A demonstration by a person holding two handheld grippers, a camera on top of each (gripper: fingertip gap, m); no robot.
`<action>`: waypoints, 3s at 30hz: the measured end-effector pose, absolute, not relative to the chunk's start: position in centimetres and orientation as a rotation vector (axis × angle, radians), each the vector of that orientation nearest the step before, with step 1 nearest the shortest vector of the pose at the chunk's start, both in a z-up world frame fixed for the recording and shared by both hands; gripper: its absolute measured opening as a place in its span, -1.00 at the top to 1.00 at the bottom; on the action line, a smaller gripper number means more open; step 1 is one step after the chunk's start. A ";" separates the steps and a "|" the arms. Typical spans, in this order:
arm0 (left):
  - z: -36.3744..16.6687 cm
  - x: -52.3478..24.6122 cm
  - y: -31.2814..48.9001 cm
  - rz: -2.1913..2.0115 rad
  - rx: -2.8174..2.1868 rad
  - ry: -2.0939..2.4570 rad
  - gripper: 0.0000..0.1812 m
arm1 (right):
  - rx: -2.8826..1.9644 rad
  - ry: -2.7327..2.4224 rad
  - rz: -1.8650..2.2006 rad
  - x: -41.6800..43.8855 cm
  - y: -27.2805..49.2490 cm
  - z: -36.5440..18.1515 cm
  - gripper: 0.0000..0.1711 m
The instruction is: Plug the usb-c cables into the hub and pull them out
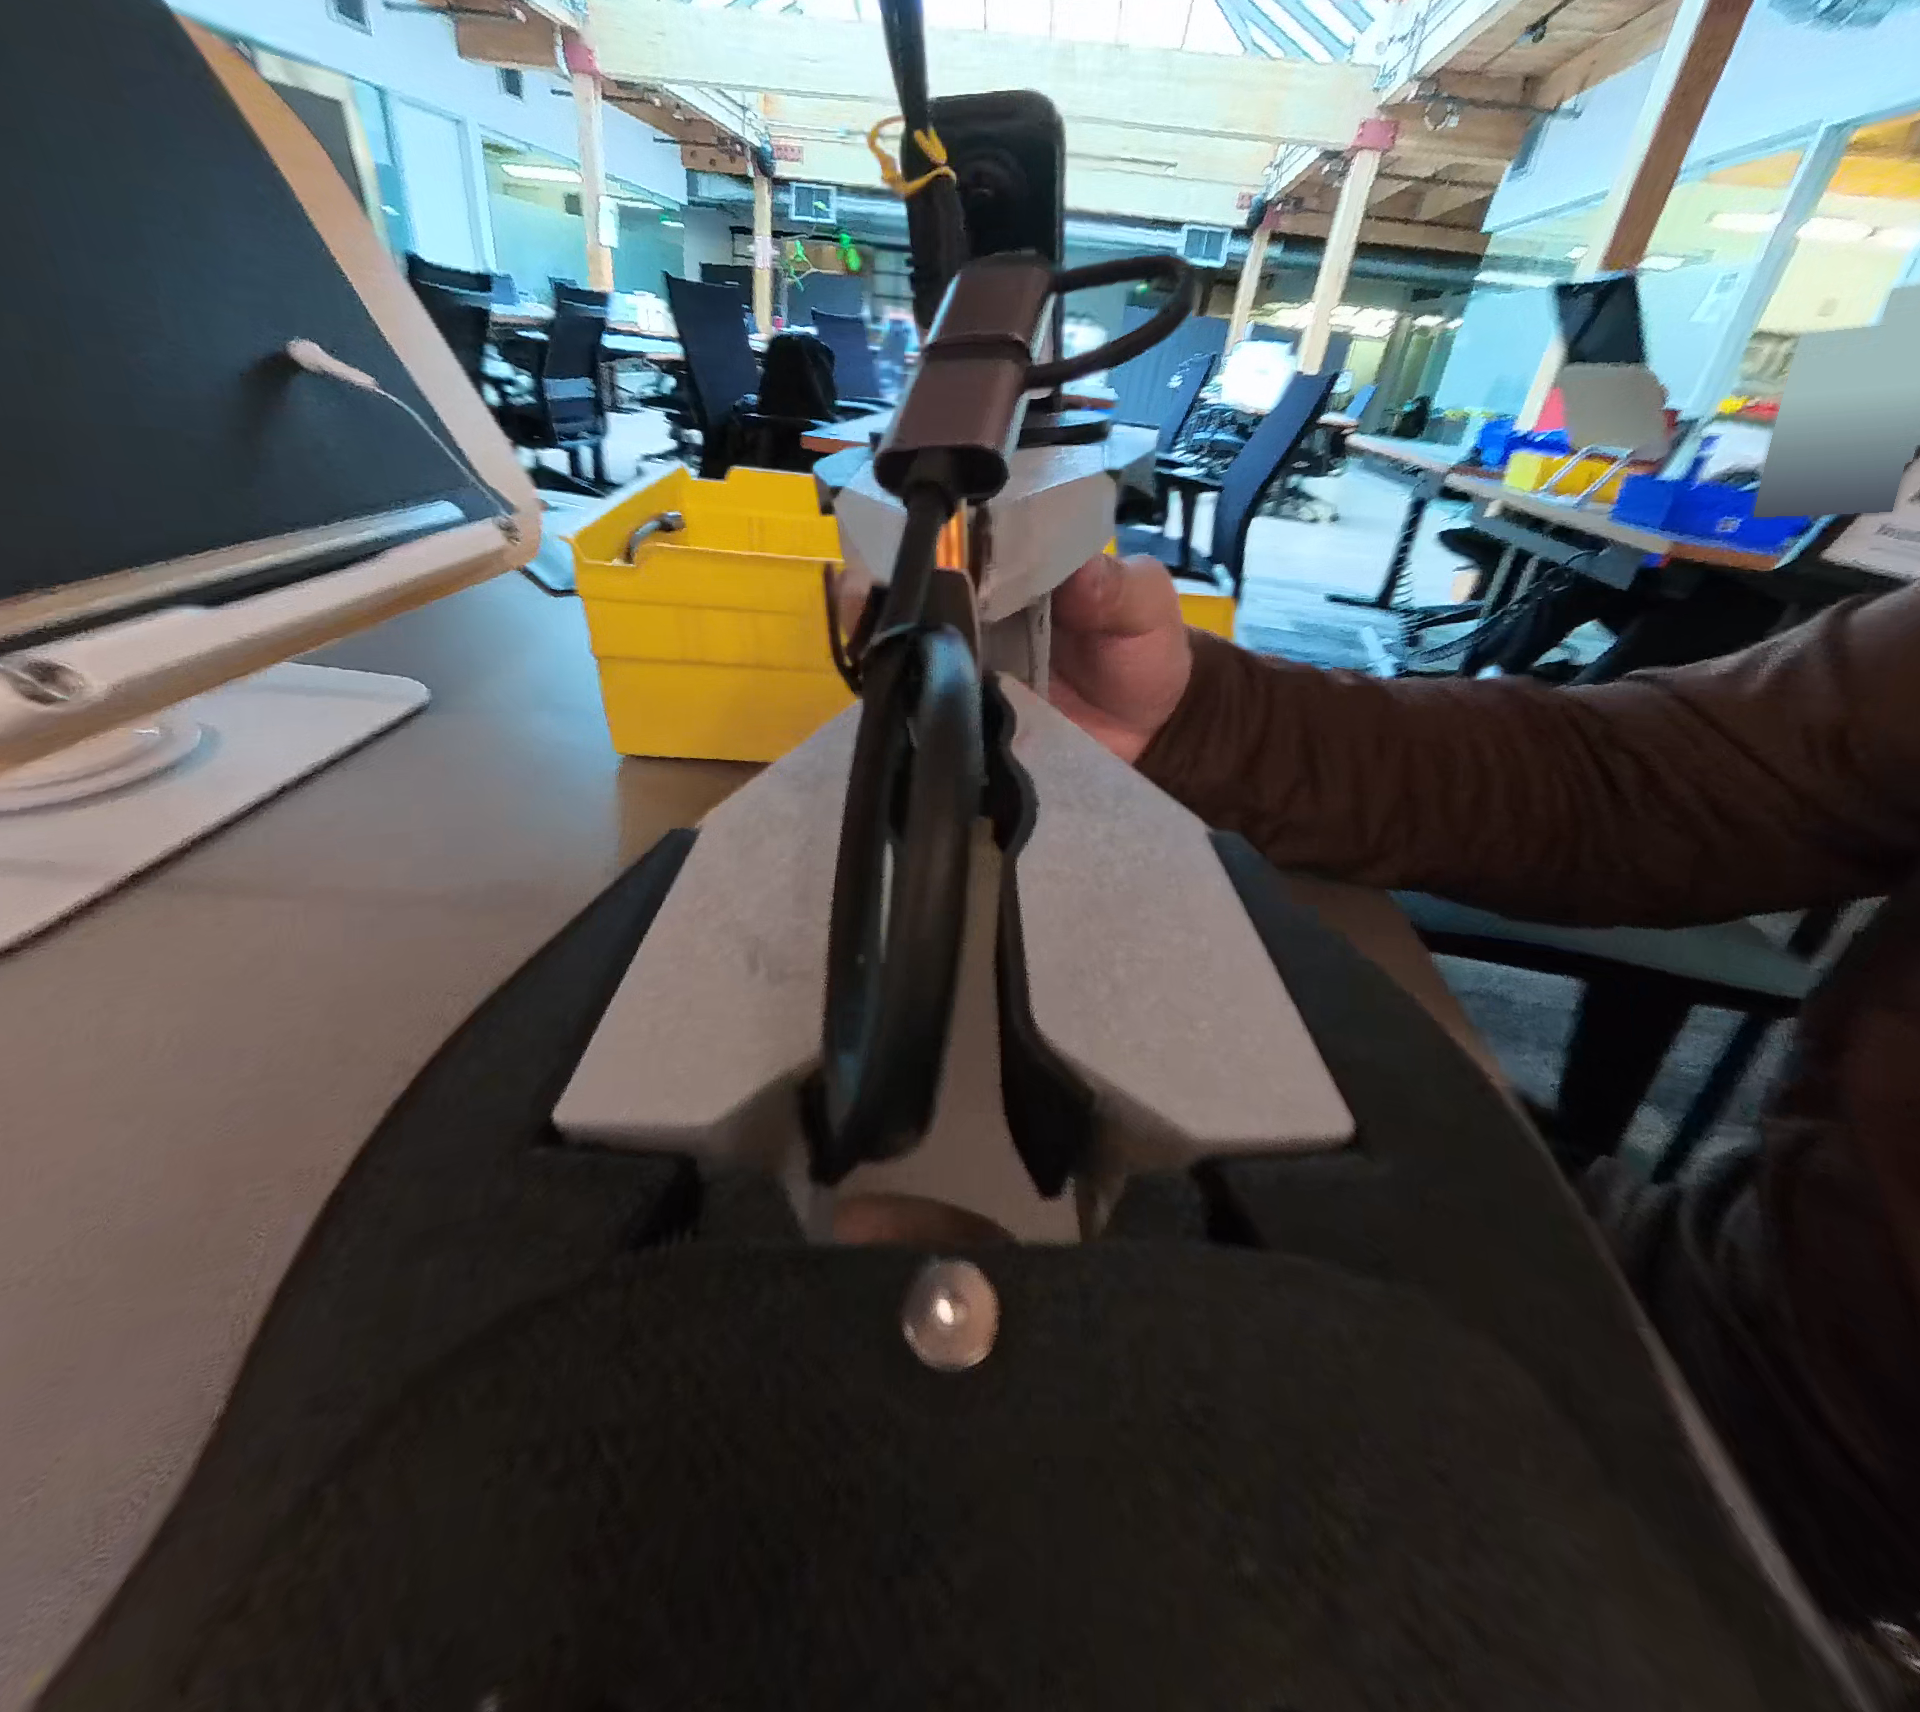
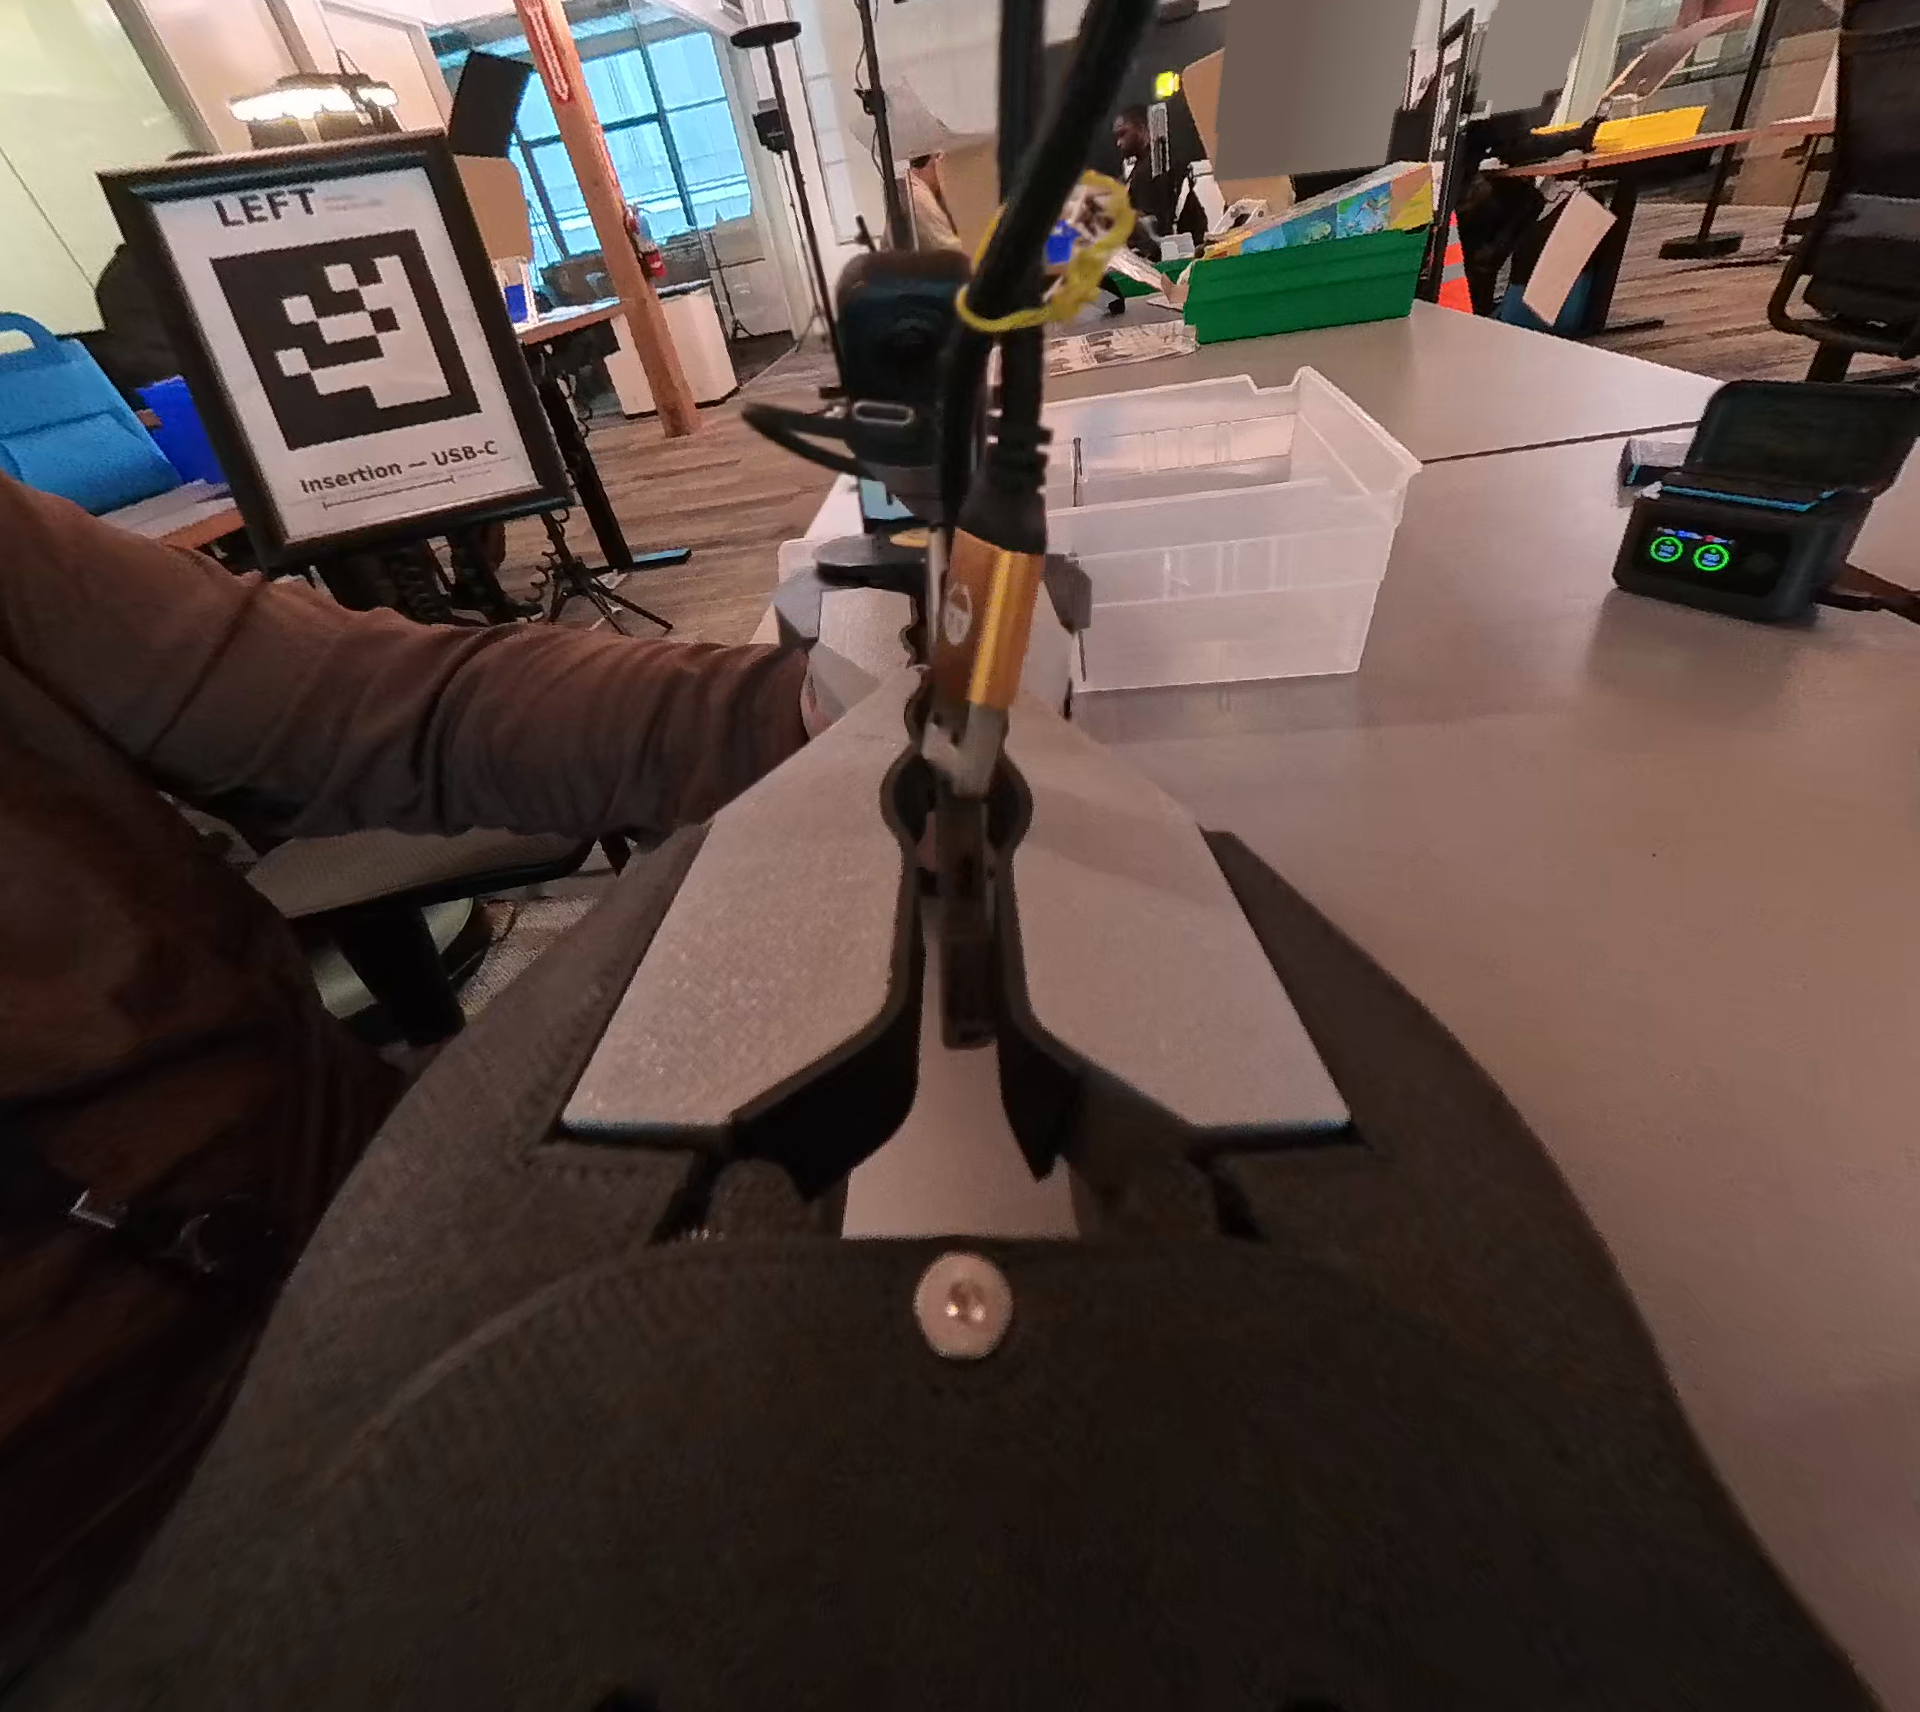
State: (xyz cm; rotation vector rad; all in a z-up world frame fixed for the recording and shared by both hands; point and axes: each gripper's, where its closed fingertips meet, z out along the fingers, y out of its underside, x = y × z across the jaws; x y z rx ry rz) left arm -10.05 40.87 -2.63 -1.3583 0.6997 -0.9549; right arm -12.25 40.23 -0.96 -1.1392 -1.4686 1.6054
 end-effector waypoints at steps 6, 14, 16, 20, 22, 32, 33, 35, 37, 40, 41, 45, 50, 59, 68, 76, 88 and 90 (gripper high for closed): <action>-3.1 -10.2 41.4 -0.963 -1.390 0.676 0.90 | -1.197 -1.497 1.546 -12.7 40.5 -2.0 0.96; -0.9 -11.1 42.2 -1.024 -1.326 0.502 0.92 | -1.255 -1.212 1.745 -13.7 41.5 0.2 0.97; -0.2 -11.2 42.3 -1.064 -1.294 0.448 0.92 | -1.257 -1.140 1.768 -13.8 41.7 0.9 0.97; 0.6 -11.4 42.3 -1.103 -1.257 0.397 0.91 | -1.247 -1.039 1.764 -14.0 41.9 1.6 0.98; 0.9 -11.5 42.2 -1.126 -1.239 0.384 0.91 | -1.240 -1.012 1.732 -14.2 41.8 1.9 0.99; 2.1 -12.5 41.9 -1.177 -1.170 0.304 0.92 | -1.203 -0.877 1.726 -14.9 41.7 3.2 0.98; 2.1 -12.7 41.9 -1.180 -1.167 0.301 0.92 | -1.200 -0.870 1.730 -15.0 41.7 3.3 0.99; 2.3 -13.0 41.8 -1.175 -1.160 0.298 0.92 | -1.193 -0.891 1.742 -15.3 41.6 3.4 0.98; 2.3 -13.1 41.7 -1.161 -1.160 0.312 0.92 | -1.193 -0.945 1.718 -15.4 41.3 3.4 0.97; 2.4 -13.0 41.3 -1.154 -1.151 0.338 0.92 | -1.178 -1.034 1.608 -15.3 40.9 3.4 0.95; 2.4 -13.0 41.3 -1.144 -1.156 0.341 0.93 | -1.178 -1.058 1.568 -15.2 41.0 3.3 0.93; 2.3 -13.5 41.6 -1.124 -1.166 0.323 0.93 | -1.195 -1.081 1.528 -14.6 41.6 2.9 0.95; 1.8 -12.9 41.7 -1.127 -1.195 0.347 0.92 | -1.209 -1.129 1.592 -14.6 41.5 2.5 0.87; 1.5 -12.1 41.5 -1.140 -1.198 0.379 0.92 | -1.192 -1.191 1.601 -14.7 40.5 2.4 0.92; 1.6 -12.4 41.4 -1.156 -1.191 0.367 0.92 | -1.194 -1.171 1.668 -14.6 40.7 2.5 0.96; 0.5 -12.3 42.4 -1.219 -1.264 0.309 0.89 | -1.255 -1.233 1.493 -14.7 41.4 1.1 0.97; 0.3 -12.0 41.9 -1.111 -1.293 0.414 0.92 | -1.236 -1.235 1.578 -14.5 41.1 1.2 0.94; 0.3 -11.9 41.8 -1.127 -1.281 0.414 0.92 | -1.230 -1.240 1.584 -14.4 40.9 1.1 0.95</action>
